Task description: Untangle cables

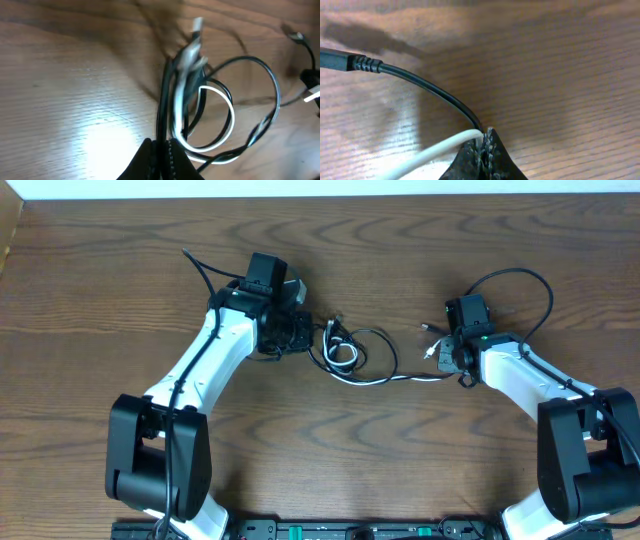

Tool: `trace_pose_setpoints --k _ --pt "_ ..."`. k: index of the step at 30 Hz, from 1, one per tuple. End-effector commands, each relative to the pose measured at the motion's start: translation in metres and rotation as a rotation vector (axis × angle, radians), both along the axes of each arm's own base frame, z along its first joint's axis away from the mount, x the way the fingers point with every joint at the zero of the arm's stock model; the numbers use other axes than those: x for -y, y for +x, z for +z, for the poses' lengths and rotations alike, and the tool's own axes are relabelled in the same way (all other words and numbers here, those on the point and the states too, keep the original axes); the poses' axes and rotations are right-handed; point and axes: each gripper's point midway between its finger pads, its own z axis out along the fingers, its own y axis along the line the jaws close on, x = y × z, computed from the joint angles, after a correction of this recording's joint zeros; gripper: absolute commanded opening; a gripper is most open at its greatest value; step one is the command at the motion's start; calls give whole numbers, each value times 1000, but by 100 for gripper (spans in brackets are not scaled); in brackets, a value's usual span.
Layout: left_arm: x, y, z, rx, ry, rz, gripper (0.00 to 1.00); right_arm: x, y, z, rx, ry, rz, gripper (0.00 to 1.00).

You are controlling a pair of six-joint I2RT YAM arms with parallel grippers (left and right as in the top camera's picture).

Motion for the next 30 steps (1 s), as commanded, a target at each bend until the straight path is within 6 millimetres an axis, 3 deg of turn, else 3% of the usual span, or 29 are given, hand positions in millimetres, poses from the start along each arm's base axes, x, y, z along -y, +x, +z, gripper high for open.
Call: trace_pose_setpoints --k 1,2,3,4,9,13,18,25,29,30 --pt "16 -4 11 12 -40 -43 7 5 20 33 105 -22 -10 6" --pt "18 -5 11 12 -40 -50 7 4 23 39 124 -16 -8 18" --pt "20 -6 11 11 -40 -56 7 -2 26 49 149 13 12 48" --pt "23 -8 11 11 -40 -65 8 -17 30 58 173 81 79 58" --pt "33 -14 10 11 -39 -94 8 -92 25 79 195 428 340 51" --pt "39 -17 10 10 -39 -111 8 -119 15 74 171 448 491 55" --pt "46 -22 10 10 -39 -133 8 -133 5 51 112 414 583 61" --pt "47 -23 10 10 -39 -137 7 -131 -4 13 3 410 561 56" --pt "45 -22 9 14 -26 -132 8 -128 -12 -2 -51 408 550 45" --pt "41 -20 7 20 0 -123 8 -127 -14 -4 -64 406 546 34"
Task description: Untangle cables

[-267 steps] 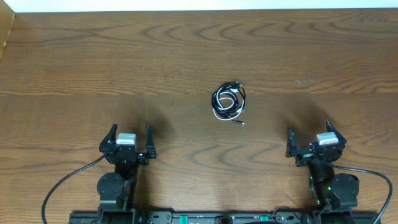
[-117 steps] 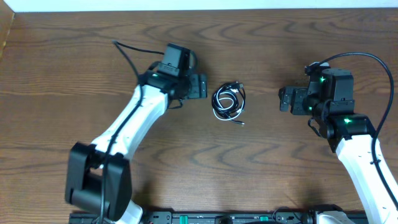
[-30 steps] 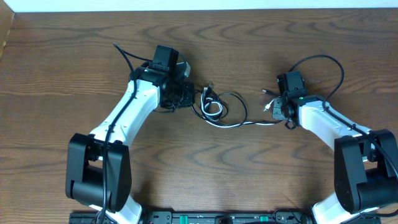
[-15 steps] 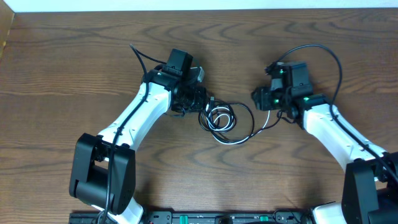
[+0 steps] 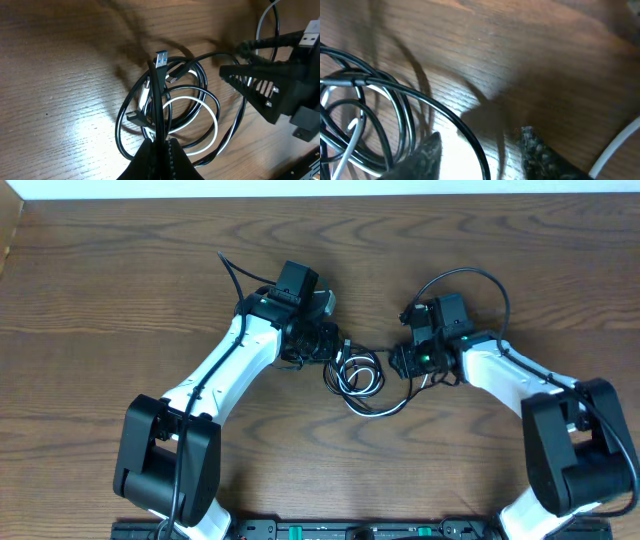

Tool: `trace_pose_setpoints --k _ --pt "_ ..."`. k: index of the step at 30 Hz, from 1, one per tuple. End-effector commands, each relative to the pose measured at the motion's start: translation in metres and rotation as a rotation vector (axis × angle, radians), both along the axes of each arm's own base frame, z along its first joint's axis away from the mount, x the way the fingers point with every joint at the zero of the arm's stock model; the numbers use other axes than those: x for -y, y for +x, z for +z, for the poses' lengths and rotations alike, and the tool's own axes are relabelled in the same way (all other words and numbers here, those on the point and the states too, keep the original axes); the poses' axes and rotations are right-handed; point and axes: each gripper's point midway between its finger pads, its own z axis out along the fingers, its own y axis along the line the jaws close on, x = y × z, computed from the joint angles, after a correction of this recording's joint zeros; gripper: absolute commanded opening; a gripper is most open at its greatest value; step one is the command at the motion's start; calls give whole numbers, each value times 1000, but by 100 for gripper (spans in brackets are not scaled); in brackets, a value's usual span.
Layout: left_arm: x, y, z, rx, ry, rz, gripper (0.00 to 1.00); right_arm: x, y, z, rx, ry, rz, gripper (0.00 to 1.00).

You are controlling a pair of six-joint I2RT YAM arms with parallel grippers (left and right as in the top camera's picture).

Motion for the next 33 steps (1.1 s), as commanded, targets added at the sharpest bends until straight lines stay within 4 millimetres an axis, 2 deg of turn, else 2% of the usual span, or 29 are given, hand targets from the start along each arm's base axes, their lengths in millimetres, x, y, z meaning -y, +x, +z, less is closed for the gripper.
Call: trace_pose_setpoints --k 1,2,3,4,7,12,13,14,16,18,21,24,26,29,33 --pt "-9 7 3 40 56 15 8 1 -3 -7 -26 -22 10 22" --pt "-13 8 2 47 83 24 8 5 -3 -8 -25 -42 2 15" --pt "-18 9 0 53 109 32 7 11 -3 -10 -25 -79 -18 4" --pt "-27 12 -3 64 164 49 8 38 0 -16 -36 -198 -148 1" --pt "-36 13 -6 72 217 63 8 80 4 -18 -44 -322 -375 1" --pt "-39 12 -7 68 229 65 8 97 7 -18 -70 -294 -525 1" --pt "-39 11 -7 65 230 65 10 99 8 -17 -71 -286 -548 1" --pt "-40 10 -8 59 233 64 24 100 9 -15 -70 -279 -567 1" --pt "-41 6 -10 45 239 62 45 101 12 -10 -56 -269 -575 4" --pt "-42 2 -13 31 241 60 55 100 16 -1 -28 -254 -577 13" --pt "-39 -3 -16 7 222 55 57 89 28 24 50 -199 -529 32" --pt "-39 -4 -18 -6 220 71 57 54 39 53 126 -37 -369 33" --pt "-39 -4 -19 -10 222 71 57 28 40 65 147 69 -266 33" --pt "-40 -3 -24 -15 229 70 57 1 32 70 126 154 -187 36" --pt "-48 4 -30 10 285 87 57 -31 15 61 98 148 -93 44"
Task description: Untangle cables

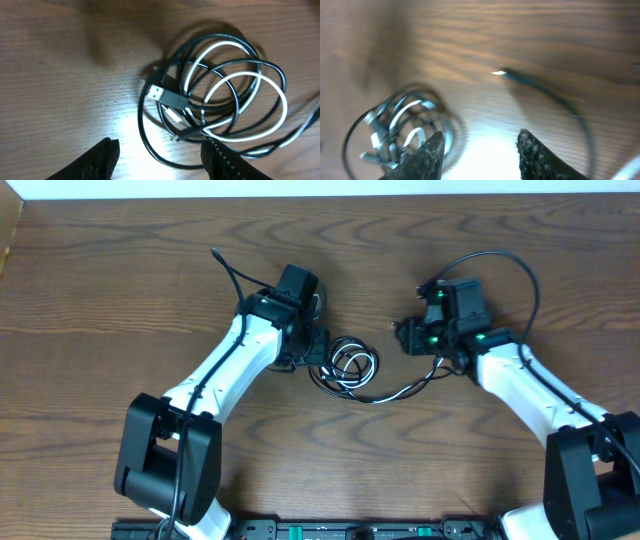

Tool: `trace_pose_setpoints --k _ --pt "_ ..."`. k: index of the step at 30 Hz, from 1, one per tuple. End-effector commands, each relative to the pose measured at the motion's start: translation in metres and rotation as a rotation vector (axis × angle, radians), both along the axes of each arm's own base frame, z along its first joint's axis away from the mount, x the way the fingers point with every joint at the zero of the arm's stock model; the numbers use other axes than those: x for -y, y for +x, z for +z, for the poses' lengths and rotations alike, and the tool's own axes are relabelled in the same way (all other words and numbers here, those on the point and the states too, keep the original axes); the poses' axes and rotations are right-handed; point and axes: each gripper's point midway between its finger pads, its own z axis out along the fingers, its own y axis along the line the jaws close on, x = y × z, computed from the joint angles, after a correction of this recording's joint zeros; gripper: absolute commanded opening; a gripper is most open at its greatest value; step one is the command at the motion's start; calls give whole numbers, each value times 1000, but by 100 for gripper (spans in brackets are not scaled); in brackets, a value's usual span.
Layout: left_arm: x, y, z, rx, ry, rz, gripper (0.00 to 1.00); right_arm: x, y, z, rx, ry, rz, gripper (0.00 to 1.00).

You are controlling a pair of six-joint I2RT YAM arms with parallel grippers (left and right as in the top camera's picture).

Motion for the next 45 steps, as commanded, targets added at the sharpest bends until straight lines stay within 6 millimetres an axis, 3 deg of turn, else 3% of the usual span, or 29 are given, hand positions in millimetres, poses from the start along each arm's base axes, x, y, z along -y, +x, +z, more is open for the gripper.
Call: trace_pose_setpoints --k 1,9,15,18,21,23,24,26,28,33,36,39,45 --pt "-10 1 -12 -2 62 18 57 -39 -22 -9 -33 30 143 45" --pt "-11 3 -12 3 67 20 58 -67 -42 -39 -87 -36 195 44" --pt "-11 3 -12 3 66 21 57 -66 -46 -60 -149 -53 147 41" --pt "-11 3 -12 5 65 21 58 -64 -45 -62 -160 -52 123 23" --pt "-10 6 -11 16 59 21 58 -63 -46 -62 -165 -55 119 17" --pt "-7 10 -10 33 49 21 59 -62 -47 -63 -170 -57 118 1" --pt "-6 14 -9 49 42 21 64 -62 -47 -63 -170 -57 117 1" --pt "-2 23 -6 88 25 22 71 -53 -38 -62 -156 -58 89 1" --pt "4 26 -3 99 -8 15 72 -34 -22 -59 -106 -107 55 1" --pt "20 28 2 104 -91 -8 74 -19 10 -39 45 -171 181 1" --pt "20 29 2 109 -93 -8 73 -42 7 -26 64 -71 287 1" --pt "20 29 2 110 -93 -8 73 -70 -9 -15 47 69 392 1" --pt "21 30 3 117 -96 -8 74 -102 -39 -6 6 188 528 1"
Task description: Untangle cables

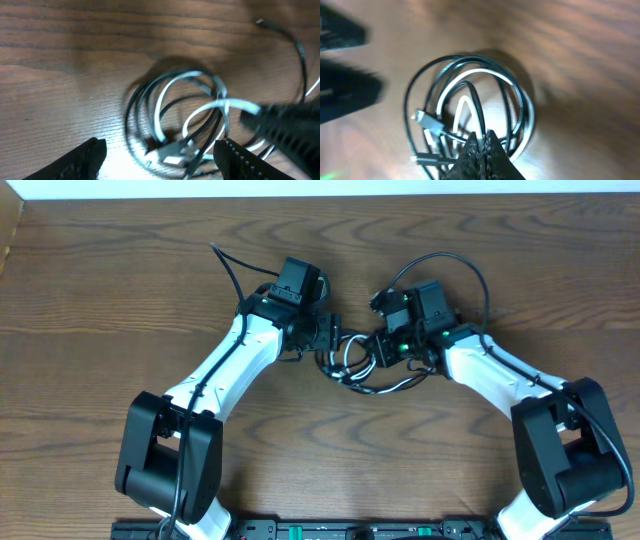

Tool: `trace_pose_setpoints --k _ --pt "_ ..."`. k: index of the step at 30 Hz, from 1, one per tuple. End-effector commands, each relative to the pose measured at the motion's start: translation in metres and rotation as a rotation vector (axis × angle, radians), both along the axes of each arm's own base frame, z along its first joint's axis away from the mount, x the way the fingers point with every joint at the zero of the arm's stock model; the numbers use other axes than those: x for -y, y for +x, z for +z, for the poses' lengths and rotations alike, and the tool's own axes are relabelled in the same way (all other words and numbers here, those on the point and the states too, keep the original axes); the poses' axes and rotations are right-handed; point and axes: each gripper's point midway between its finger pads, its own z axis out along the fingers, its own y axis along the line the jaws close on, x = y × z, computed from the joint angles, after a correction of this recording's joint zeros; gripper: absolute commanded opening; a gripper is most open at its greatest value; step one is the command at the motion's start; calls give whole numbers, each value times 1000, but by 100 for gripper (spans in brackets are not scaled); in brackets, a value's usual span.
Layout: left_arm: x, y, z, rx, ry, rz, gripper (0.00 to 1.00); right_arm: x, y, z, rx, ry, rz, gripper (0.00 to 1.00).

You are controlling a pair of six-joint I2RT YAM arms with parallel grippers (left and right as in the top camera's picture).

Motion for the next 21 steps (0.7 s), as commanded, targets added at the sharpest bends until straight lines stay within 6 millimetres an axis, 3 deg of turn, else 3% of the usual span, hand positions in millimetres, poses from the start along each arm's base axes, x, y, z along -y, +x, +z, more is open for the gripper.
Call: trace_pose_setpoints --k 1,2,4,6,7,9,10,15,21 --pt "1 -4 -9 -27 -4 -4 73 -22 -21 11 -36 95 133 1" --pt "1 -4 -9 -27 -3 -4 73 -16 -22 6 -47 60 115 1" --pt "1 -4 -9 -27 -3 -4 74 15 -10 -15 -32 -123 3 1" --pt "0 -4 -9 -25 0 -3 74 60 6 -31 -7 -347 -176 7" --pt "0 -4 -9 -24 0 -3 74 89 14 -34 5 -461 -294 13" --pt "-1 -3 -10 -22 6 0 73 119 19 -35 24 -578 -403 24" --pt "-1 -3 -10 -22 6 0 74 129 20 -35 23 -603 -425 44" --pt "0 -1 -13 -18 5 -4 73 116 13 -36 -8 -553 -364 48" --pt "6 -7 -32 -36 19 -141 73 113 -1 -6 -77 -430 -417 49"
